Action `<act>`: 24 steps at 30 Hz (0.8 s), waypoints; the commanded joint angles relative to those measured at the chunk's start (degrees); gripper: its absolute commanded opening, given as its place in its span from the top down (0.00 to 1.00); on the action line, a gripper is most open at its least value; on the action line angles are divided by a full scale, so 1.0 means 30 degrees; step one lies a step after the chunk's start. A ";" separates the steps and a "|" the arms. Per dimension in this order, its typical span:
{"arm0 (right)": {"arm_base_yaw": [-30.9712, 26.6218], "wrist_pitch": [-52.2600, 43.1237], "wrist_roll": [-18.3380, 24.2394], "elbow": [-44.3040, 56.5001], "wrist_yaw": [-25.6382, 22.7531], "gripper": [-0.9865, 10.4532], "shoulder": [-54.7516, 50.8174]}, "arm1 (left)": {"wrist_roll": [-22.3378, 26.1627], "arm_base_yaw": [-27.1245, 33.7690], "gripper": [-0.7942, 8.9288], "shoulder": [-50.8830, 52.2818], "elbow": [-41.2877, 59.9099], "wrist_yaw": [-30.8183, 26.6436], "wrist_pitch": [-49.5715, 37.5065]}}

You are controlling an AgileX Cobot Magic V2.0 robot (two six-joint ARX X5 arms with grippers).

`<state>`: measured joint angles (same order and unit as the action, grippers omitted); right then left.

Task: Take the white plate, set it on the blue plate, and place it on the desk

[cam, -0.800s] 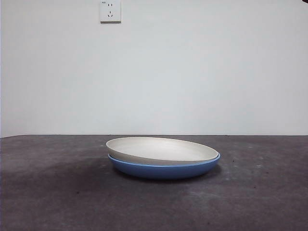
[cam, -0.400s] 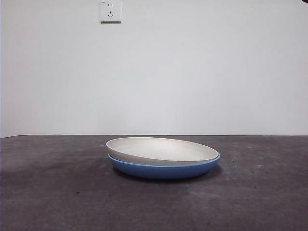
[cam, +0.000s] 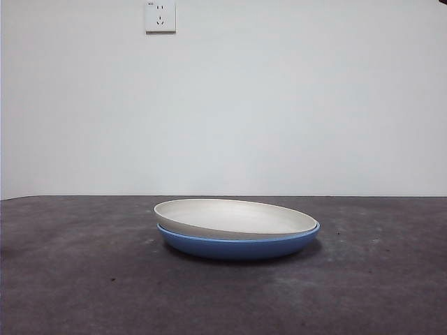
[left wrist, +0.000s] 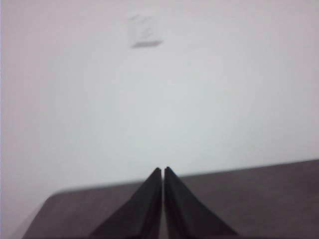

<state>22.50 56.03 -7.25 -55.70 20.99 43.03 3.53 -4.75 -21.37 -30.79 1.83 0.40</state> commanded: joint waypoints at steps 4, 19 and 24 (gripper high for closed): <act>0.0117 -0.0189 0.0270 -0.0364 0.0000 0.91 0.0102 | 0.0182 0.0998 0.91 0.2055 0.3599 -0.0313 -0.0175; 0.0117 -0.0197 0.0277 -0.0364 0.0000 0.91 0.0102 | -0.0087 0.1472 0.91 0.6965 0.9224 -0.0313 0.1027; 0.0117 -0.0197 0.0270 -0.0364 0.0000 0.91 0.0102 | -0.0219 0.1472 0.91 0.7067 0.9398 -0.0313 0.2528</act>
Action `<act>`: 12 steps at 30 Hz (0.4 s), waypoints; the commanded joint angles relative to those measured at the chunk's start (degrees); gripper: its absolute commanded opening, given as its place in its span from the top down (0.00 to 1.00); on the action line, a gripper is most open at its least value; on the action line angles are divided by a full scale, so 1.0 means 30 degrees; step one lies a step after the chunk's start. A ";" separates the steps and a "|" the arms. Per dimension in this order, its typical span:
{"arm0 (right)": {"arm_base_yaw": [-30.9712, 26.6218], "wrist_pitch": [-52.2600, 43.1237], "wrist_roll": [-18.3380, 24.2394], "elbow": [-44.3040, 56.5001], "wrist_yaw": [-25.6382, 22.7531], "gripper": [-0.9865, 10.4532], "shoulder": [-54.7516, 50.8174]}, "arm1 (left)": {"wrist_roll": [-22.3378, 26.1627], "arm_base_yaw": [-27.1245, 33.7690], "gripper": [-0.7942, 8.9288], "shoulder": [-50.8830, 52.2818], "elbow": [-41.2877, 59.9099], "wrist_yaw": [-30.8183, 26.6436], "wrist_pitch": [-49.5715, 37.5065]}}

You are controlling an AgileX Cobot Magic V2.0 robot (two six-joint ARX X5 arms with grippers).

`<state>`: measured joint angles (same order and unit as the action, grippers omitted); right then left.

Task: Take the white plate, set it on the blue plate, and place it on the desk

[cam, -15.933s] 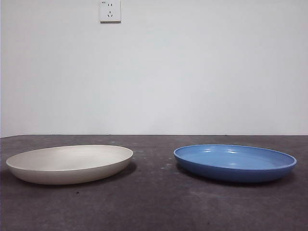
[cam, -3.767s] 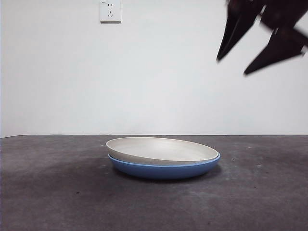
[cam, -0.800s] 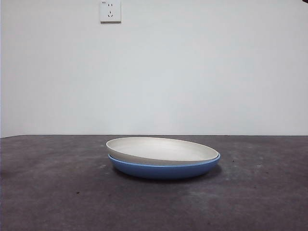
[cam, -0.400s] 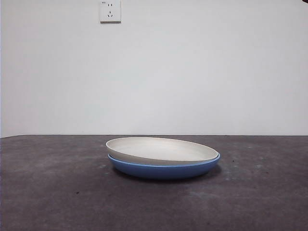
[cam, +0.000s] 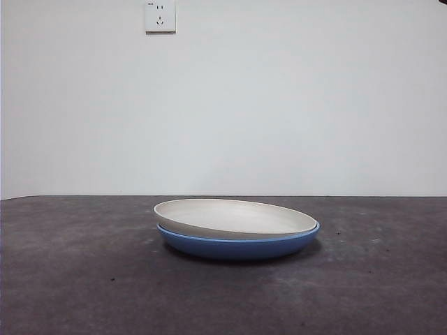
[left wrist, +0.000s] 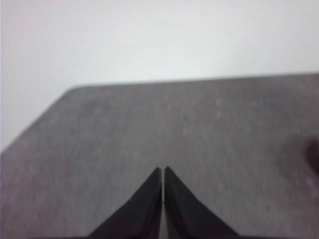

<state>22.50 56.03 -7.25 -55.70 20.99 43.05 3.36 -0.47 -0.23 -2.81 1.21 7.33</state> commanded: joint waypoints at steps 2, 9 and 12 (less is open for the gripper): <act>0.0117 -0.0197 0.0270 -0.0364 0.0000 0.91 0.0095 | -0.0219 0.0044 0.91 0.0022 0.0109 -0.0109 0.0699; 0.0117 -0.0211 0.0277 -0.0364 0.0000 0.91 0.0095 | -0.1421 0.0044 0.91 0.0022 0.0714 -0.0109 0.1042; 0.0117 -0.0233 0.0277 -0.0364 0.0000 0.91 0.0095 | -0.1421 0.0036 0.91 0.0022 0.0714 -0.0102 0.1107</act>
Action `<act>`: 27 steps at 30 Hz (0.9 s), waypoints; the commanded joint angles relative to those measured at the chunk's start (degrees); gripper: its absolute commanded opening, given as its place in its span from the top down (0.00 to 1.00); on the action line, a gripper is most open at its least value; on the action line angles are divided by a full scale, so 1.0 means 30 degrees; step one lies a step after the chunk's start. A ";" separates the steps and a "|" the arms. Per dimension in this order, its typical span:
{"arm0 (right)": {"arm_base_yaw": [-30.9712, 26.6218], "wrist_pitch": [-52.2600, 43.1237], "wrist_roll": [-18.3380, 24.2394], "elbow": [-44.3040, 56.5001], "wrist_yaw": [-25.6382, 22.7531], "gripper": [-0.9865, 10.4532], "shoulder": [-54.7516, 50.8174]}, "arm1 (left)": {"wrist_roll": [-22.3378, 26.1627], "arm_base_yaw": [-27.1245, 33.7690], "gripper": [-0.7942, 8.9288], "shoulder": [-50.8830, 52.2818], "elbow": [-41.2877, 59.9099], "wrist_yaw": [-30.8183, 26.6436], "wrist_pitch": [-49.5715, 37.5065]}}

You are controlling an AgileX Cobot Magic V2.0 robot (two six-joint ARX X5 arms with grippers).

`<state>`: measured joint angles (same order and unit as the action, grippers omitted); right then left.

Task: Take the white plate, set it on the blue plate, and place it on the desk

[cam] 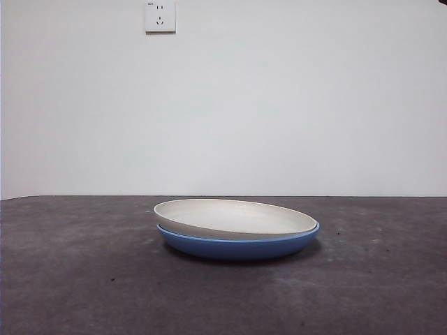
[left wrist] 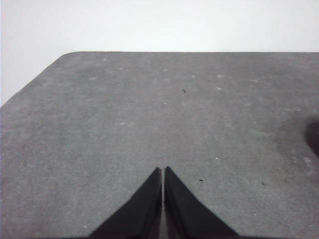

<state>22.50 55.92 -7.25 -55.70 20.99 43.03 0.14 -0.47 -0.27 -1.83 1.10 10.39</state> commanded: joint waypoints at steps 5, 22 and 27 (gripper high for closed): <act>0.0117 -0.0197 0.0277 -0.0364 0.0000 0.91 0.0102 | -0.0342 0.0044 0.91 0.0036 0.0386 -0.0066 0.0102; 0.0117 -0.0197 0.0277 -0.0364 0.0000 0.91 0.0102 | -0.0350 0.0044 0.91 0.0036 0.0386 -0.0066 0.0102; -0.0109 -0.0816 0.1727 -0.0299 -0.1311 0.91 -0.0095 | -0.0350 0.0044 0.91 0.0036 0.0386 -0.0066 0.0102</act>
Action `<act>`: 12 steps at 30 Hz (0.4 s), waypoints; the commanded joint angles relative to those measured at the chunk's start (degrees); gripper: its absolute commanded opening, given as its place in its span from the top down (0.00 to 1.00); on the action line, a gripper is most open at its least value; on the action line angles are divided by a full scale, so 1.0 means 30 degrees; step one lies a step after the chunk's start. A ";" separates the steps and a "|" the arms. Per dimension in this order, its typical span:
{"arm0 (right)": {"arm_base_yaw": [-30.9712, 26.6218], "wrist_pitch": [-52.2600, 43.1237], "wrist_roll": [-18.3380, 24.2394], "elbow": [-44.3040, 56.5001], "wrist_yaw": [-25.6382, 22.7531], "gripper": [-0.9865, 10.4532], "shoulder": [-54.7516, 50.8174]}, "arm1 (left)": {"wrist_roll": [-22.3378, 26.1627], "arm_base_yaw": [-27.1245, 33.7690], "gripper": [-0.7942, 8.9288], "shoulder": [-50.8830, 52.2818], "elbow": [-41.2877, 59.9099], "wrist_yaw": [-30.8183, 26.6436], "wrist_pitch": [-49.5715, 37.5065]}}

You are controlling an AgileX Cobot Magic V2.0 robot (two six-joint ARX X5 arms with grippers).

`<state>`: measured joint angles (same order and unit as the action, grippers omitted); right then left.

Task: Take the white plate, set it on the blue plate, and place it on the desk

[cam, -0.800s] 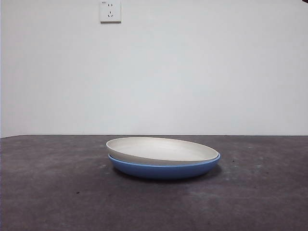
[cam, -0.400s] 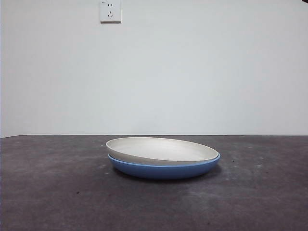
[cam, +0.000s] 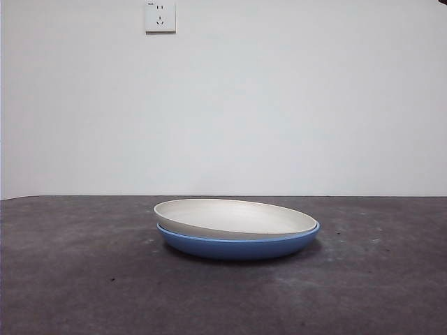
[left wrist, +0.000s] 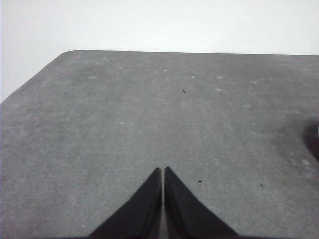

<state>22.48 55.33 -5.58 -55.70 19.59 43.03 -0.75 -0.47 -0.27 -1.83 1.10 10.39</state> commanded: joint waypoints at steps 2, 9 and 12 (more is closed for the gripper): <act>-0.0729 -0.1625 0.1464 -0.0058 -0.1982 0.91 -0.0663 | -0.0051 0.0044 0.91 0.0036 0.0386 -0.0066 0.0109; -0.4568 -0.6419 0.1239 0.3606 -0.2317 0.91 -0.4663 | -0.0051 0.0044 0.91 0.0036 0.0386 -0.0066 0.0109; -0.5887 -0.9056 0.1217 0.6339 -0.2929 0.91 -0.6747 | -0.0051 0.0044 0.91 0.0029 0.0386 -0.0066 0.0109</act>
<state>5.58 30.65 -2.68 -39.16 11.25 24.18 -0.78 -0.47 -0.27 -1.83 1.10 10.39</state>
